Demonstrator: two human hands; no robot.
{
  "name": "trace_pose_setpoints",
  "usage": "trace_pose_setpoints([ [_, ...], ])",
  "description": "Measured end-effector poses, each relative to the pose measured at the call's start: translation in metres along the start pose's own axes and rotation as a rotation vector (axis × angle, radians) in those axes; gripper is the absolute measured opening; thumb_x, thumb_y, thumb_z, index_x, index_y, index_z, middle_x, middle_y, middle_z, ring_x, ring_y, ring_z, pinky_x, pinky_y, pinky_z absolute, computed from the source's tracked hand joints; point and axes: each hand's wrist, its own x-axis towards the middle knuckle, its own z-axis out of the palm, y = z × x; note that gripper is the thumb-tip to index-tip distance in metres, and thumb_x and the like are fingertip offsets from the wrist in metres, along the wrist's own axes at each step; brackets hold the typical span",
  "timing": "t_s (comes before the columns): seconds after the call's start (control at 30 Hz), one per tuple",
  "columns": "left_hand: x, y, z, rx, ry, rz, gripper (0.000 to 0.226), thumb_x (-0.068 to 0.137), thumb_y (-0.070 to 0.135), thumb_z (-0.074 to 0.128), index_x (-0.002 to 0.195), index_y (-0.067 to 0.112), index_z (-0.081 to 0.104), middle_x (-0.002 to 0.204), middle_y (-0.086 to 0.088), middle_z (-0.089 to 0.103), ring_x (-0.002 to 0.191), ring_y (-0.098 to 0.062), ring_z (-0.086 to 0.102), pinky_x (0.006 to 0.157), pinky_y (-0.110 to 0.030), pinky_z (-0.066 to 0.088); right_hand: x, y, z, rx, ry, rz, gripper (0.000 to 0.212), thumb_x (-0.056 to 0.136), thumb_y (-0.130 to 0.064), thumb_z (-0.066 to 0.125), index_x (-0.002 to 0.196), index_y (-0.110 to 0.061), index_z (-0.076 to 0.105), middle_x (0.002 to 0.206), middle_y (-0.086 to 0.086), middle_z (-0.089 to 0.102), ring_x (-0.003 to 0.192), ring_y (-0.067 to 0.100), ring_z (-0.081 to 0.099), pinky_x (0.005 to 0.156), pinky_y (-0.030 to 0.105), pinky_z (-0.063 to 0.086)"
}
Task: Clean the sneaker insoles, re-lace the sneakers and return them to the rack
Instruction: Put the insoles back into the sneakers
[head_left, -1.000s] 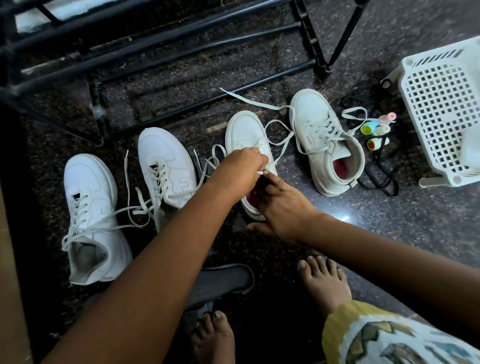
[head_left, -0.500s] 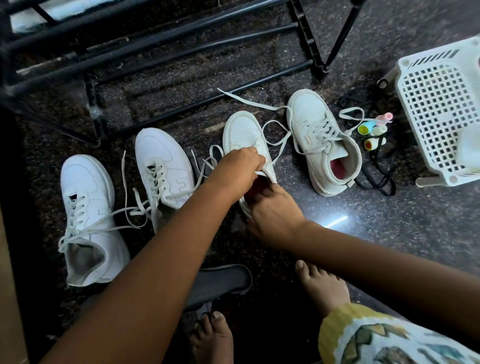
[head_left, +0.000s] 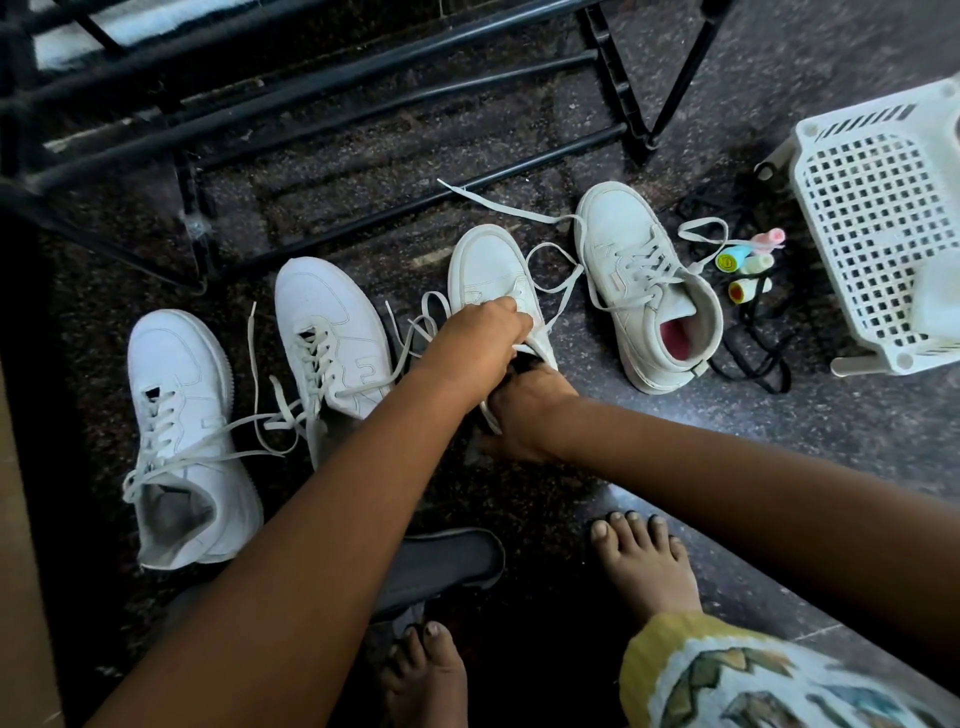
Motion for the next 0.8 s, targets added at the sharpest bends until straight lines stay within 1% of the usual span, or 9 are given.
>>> trace_pose_setpoints([
  [0.23, -0.01, -0.015, -0.005, -0.124, -0.024, 0.066, 0.024, 0.088, 0.006, 0.054, 0.109, 0.01, 0.062, 0.113, -0.005, 0.058, 0.102, -0.027, 0.058, 0.086, -0.04, 0.047, -0.003, -0.004, 0.001, -0.026, 0.034, 0.038, 0.071, 0.091, -0.06, 0.038, 0.135, -0.005, 0.044, 0.14, 0.019, 0.043, 0.129, 0.028, 0.041, 0.107, 0.034, 0.027],
  [0.33, -0.05, -0.029, -0.029, -0.195, 0.074, 0.153, 0.029, 0.088, 0.005, 0.056, 0.116, 0.008, 0.062, 0.119, -0.008, 0.06, 0.106, -0.027, 0.058, 0.091, -0.038, 0.046, -0.009, -0.004, -0.007, 0.002, -0.01, 0.053, 0.064, 0.091, -0.058, 0.04, 0.129, -0.007, 0.053, 0.137, 0.018, 0.047, 0.128, 0.029, 0.042, 0.106, 0.034, 0.028],
  [0.43, -0.117, -0.045, -0.053, -0.203, 0.169, 0.161, 0.026, 0.084, 0.012, 0.054, 0.107, 0.008, 0.065, 0.108, -0.008, 0.064, 0.095, -0.026, 0.062, 0.081, -0.033, 0.049, -0.024, -0.002, -0.003, 0.056, 0.137, 0.051, 0.049, 0.091, -0.049, 0.045, 0.112, -0.008, 0.061, 0.121, 0.016, 0.056, 0.109, 0.034, 0.055, 0.082, 0.035, 0.043],
  [0.53, -0.191, -0.059, -0.044, -0.386, 0.364, -0.124, 0.019, 0.081, 0.016, 0.057, 0.095, 0.01, 0.068, 0.092, -0.002, 0.066, 0.08, -0.011, 0.061, 0.073, -0.024, 0.048, -0.051, -0.017, 0.0, 0.038, 0.463, -0.132, 0.033, 0.088, -0.034, 0.043, 0.083, -0.009, 0.063, 0.084, 0.011, 0.062, 0.062, 0.029, 0.062, 0.046, 0.029, 0.041],
  [0.6, -0.237, -0.061, -0.01, -0.562, 0.509, -0.431, 0.009, 0.08, 0.015, 0.06, 0.084, 0.014, 0.068, 0.076, 0.005, 0.065, 0.067, 0.0, 0.059, 0.065, -0.013, 0.046, -0.067, -0.036, 0.01, 0.064, 0.534, -0.298, 0.027, 0.08, -0.032, 0.042, 0.073, -0.013, 0.061, 0.071, 0.004, 0.057, 0.052, 0.024, 0.057, 0.04, 0.026, 0.038],
  [0.67, -0.269, -0.056, 0.042, -0.855, 0.524, -0.844, 0.021, 0.082, 0.004, 0.066, 0.072, 0.023, 0.066, 0.063, 0.007, 0.064, 0.056, 0.001, 0.058, 0.059, -0.014, 0.047, -0.068, -0.054, 0.035, 0.119, 0.407, -0.397, 0.029, 0.074, -0.031, 0.042, 0.085, -0.012, 0.062, 0.083, 0.007, 0.061, 0.065, 0.026, 0.062, 0.047, 0.027, 0.044],
  [0.7, -0.277, -0.053, 0.066, -1.065, 0.515, -1.03, 0.026, 0.082, -0.002, 0.066, 0.071, 0.022, 0.065, 0.065, 0.002, 0.064, 0.055, -0.003, 0.058, 0.057, -0.019, 0.05, -0.063, -0.064, 0.047, 0.133, 0.284, -0.402, 0.037, 0.074, -0.03, 0.044, 0.1, -0.01, 0.061, 0.104, 0.013, 0.062, 0.083, 0.031, 0.064, 0.059, 0.031, 0.05],
  [0.77, -0.278, -0.044, 0.107, -1.494, 0.485, -1.315, 0.022, 0.085, -0.003, 0.062, 0.078, 0.016, 0.055, 0.079, -0.017, 0.058, 0.063, -0.019, 0.056, 0.05, -0.023, 0.052, -0.048, -0.075, 0.072, 0.03, -0.003, -0.39, 0.059, 0.08, -0.028, 0.052, 0.136, -0.013, 0.042, 0.15, 0.02, 0.028, 0.126, 0.037, 0.042, 0.093, 0.042, 0.046],
  [0.8, -0.277, -0.039, 0.113, -1.67, 0.429, -1.402, 0.013, 0.088, 0.0, 0.06, 0.085, 0.01, 0.054, 0.086, -0.025, 0.055, 0.07, -0.025, 0.057, 0.049, -0.024, 0.053, -0.041, -0.078, 0.08, -0.024, -0.101, -0.382, 0.067, 0.083, -0.028, 0.055, 0.145, -0.02, 0.03, 0.157, 0.019, 0.007, 0.137, 0.036, 0.026, 0.104, 0.045, 0.037],
])
